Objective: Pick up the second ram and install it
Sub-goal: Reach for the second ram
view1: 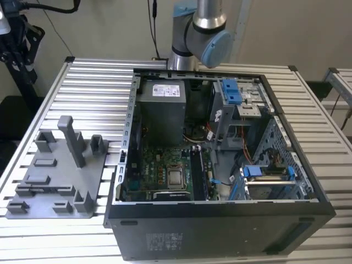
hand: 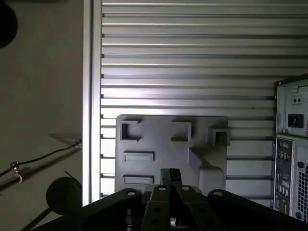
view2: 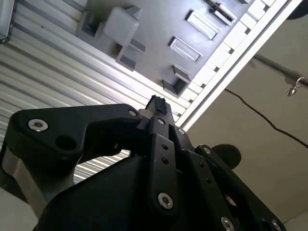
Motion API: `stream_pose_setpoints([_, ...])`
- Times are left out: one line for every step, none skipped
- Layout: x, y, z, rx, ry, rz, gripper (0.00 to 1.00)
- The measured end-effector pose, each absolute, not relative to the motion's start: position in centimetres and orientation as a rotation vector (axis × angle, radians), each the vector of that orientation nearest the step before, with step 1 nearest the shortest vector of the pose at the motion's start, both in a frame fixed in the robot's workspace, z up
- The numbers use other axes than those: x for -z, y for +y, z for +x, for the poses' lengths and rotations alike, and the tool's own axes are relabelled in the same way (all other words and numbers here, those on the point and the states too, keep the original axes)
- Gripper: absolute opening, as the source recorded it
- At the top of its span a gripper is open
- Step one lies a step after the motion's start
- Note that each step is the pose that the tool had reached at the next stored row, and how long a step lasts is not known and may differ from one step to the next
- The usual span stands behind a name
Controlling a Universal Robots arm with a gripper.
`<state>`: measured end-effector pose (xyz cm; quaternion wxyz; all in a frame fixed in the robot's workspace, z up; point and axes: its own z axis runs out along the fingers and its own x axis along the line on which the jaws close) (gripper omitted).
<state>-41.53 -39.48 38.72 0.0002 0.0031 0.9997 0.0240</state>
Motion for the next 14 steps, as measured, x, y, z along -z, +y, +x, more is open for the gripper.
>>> stream_pose_setpoints([-38.72, -39.47, -41.59, -0.075, 3.14, 0.01, 0.11])
stream_pose_setpoints([-38.72, -39.48, -41.6, -0.075, 3.14, 0.009, 0.11])
stream_pose_setpoints([-38.71, -39.47, -41.6, -0.075, 3.14, 0.009, 0.11])
stream_pose_setpoints([-38.71, -39.47, -41.6, -0.075, 3.14, 0.009, 0.11])
stream_pose_setpoints([-38.71, -39.47, -41.62, -0.075, 3.14, 0.01, 0.11])
stream_pose_setpoints([-38.71, -39.47, -41.62, -0.075, 3.14, 0.01, 0.11])
stream_pose_setpoints([-38.71, -39.47, -41.62, -0.075, 3.14, 0.01, 0.11])
stream_pose_setpoints([-38.7, -39.48, -41.62, -0.075, 3.14, 0.01, 0.11])
stream_pose_setpoints([-38.68, -39.51, -41.64, -0.076, 3.14, 0.01, 0.11])
stream_pose_setpoints([-38.68, -39.6, -41.65, -0.075, 3.14, 0.01, 0.11])
stream_pose_setpoints([-38.67, -39.74, -41.67, -0.075, 3.14, 0.01, 0.11])
stream_pose_setpoints([-38.65, -39.91, -41.7, -0.075, 3.14, 0.01, 0.11])
stream_pose_setpoints([-38.63, -40.08, -41.73, -0.075, 3.14, 0.01, 0.11])
stream_pose_setpoints([-38.61, -40.28, -41.77, -0.075, 3.14, 0.01, 0.11])
